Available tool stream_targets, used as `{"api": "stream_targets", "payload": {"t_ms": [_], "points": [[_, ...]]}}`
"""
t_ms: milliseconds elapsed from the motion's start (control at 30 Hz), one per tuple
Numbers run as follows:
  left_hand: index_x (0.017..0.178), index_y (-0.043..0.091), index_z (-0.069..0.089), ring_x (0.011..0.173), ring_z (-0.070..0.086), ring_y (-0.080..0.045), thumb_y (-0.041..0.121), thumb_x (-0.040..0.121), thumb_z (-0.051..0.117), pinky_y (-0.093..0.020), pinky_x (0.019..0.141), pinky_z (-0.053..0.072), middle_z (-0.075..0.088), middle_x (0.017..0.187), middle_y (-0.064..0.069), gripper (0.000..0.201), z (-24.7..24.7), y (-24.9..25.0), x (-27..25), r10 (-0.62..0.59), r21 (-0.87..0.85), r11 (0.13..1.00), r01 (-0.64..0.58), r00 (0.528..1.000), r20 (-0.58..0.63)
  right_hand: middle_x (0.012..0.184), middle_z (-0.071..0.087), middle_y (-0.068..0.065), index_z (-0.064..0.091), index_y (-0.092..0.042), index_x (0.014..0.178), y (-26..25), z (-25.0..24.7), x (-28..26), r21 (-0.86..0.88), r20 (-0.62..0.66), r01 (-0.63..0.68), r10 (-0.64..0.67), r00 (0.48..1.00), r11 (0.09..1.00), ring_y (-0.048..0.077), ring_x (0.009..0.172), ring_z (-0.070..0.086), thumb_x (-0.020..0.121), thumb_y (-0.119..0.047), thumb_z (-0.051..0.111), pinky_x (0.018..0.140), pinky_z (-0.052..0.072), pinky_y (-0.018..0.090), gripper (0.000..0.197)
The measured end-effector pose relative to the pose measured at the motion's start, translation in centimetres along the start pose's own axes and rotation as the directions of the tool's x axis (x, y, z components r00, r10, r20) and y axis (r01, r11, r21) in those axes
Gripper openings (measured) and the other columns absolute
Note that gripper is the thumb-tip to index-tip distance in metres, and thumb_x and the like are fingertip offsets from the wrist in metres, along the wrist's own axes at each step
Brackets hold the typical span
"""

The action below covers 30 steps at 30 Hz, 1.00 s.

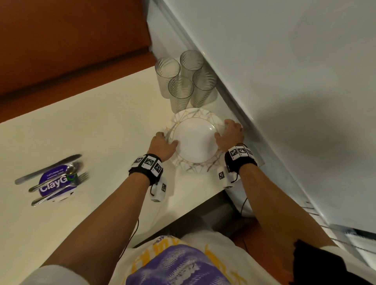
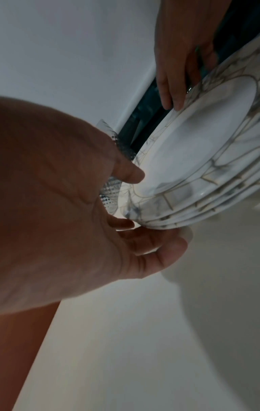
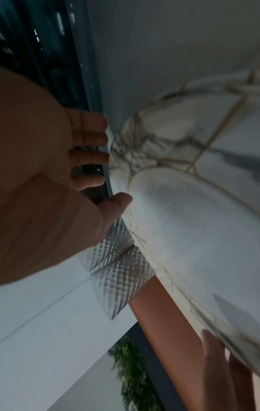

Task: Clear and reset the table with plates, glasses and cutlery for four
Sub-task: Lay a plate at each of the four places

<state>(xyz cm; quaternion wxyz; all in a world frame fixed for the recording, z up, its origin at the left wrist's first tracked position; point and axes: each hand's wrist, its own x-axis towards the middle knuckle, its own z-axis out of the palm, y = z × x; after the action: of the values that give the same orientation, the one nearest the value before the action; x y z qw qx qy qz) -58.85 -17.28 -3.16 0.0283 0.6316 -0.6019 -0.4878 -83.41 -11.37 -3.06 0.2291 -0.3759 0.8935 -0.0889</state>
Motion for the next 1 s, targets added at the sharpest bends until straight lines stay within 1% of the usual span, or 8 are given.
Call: {"api": "stream_targets", "payload": {"t_ms": [200, 300, 533, 667, 767, 833, 867, 1000], "points": [[0.141, -0.001, 0.046, 0.118, 0.059, -0.034, 0.03, 0.1, 0.067, -0.032, 0.082, 0.04, 0.059, 0.136, -0.02, 0.055, 0.5, -0.5, 0.8, -0.077, 0.046, 0.996, 0.076, 0.997, 0.013, 0.139, 0.048, 0.017, 0.036, -0.009, 0.145, 0.3, 0.7, 1.2, 0.146, 0.166, -0.064, 0.039, 0.985, 0.987, 0.037, 0.127, 0.05, 0.086, -0.041, 0.069, 0.098, 0.046, 0.04, 0.075], [0.14, 0.002, 0.048, 0.11, 0.057, -0.028, 0.026, 0.099, 0.066, -0.032, 0.082, 0.04, 0.059, 0.128, -0.014, 0.051, -0.6, -1.9, 0.4, -0.082, -0.013, 0.997, 0.082, 0.997, -0.004, 0.136, 0.055, 0.015, 0.038, -0.011, 0.143, -0.2, 1.1, 0.4, 0.192, 0.209, -0.087, 0.046, 0.977, 0.978, 0.036, 0.12, 0.058, 0.088, -0.05, 0.067, 0.085, 0.045, 0.033, 0.073], [0.149, 0.016, 0.049, 0.124, 0.058, -0.027, 0.021, 0.093, 0.069, -0.035, 0.101, 0.047, 0.059, 0.138, -0.005, 0.059, -6.8, -7.8, -2.7, -0.14, -0.352, 0.933, 0.079, 0.978, -0.153, 0.13, 0.059, 0.016, 0.043, -0.018, 0.14, -5.9, 4.2, -3.9, 0.159, 0.295, 0.082, -0.127, 0.947, 0.984, 0.039, 0.12, 0.057, 0.082, -0.072, 0.062, 0.097, 0.048, 0.044, 0.081], [0.13, 0.015, 0.067, 0.111, 0.066, -0.026, 0.037, 0.083, 0.066, -0.046, 0.104, 0.053, 0.071, 0.122, -0.006, 0.052, -12.1, -12.4, -5.1, -0.282, -0.655, 0.753, 0.052, 0.926, -0.252, 0.103, 0.068, 0.008, 0.057, -0.017, 0.114, -11.5, 6.0, -7.5, 0.266, 0.268, 0.162, -0.235, 0.934, 0.95, 0.032, 0.099, 0.066, 0.081, -0.068, 0.067, 0.082, 0.052, 0.035, 0.062], [0.124, 0.004, 0.071, 0.112, 0.069, -0.037, 0.033, 0.088, 0.064, -0.046, 0.102, 0.057, 0.073, 0.114, -0.013, 0.047, -15.7, -17.4, -6.6, -0.379, -0.816, 0.576, 0.035, 0.897, -0.229, 0.104, 0.068, 0.007, 0.059, -0.013, 0.112, -16.0, 7.4, -10.5, 0.325, 0.274, 0.19, -0.285, 0.919, 0.926, 0.029, 0.1, 0.065, 0.082, -0.068, 0.066, 0.082, 0.05, 0.033, 0.062], [0.126, -0.001, 0.07, 0.102, 0.068, -0.031, 0.017, 0.094, 0.061, -0.026, 0.084, 0.062, 0.072, 0.11, -0.016, 0.038, -17.9, -20.7, -8.3, -0.423, -0.881, 0.473, 0.01, 0.88, -0.217, 0.116, 0.068, 0.01, 0.06, -0.011, 0.119, -18.8, 8.5, -12.7, 0.349, 0.274, 0.226, -0.329, 0.904, 0.91, 0.03, 0.11, 0.063, 0.08, -0.072, 0.065, 0.088, 0.049, 0.034, 0.073], [0.124, -0.003, 0.071, 0.102, 0.069, -0.032, 0.013, 0.093, 0.063, -0.025, 0.08, 0.062, 0.073, 0.111, -0.017, 0.036, -19.0, -22.2, -9.2, -0.44, -0.908, 0.419, -0.018, 0.871, -0.22, 0.123, 0.066, 0.011, 0.059, -0.011, 0.124, -20.2, 8.9, -13.9, 0.363, 0.267, 0.246, -0.353, 0.896, 0.899, 0.031, 0.116, 0.061, 0.078, -0.075, 0.064, 0.092, 0.049, 0.035, 0.079], [0.123, 0.01, 0.076, 0.118, 0.07, -0.035, 0.029, 0.084, 0.078, -0.052, 0.101, 0.056, 0.074, 0.126, -0.017, 0.043, -22.6, -25.5, -12.8, -0.411, -0.979, 0.181, -0.095, 0.897, -0.163, 0.144, 0.052, 0.017, 0.038, -0.016, 0.149, -24.9, 10.9, -18.3, 0.422, 0.248, 0.274, -0.401, 0.882, 0.864, 0.036, 0.125, 0.057, 0.081, -0.075, 0.061, 0.095, 0.05, 0.039, 0.093]]}}
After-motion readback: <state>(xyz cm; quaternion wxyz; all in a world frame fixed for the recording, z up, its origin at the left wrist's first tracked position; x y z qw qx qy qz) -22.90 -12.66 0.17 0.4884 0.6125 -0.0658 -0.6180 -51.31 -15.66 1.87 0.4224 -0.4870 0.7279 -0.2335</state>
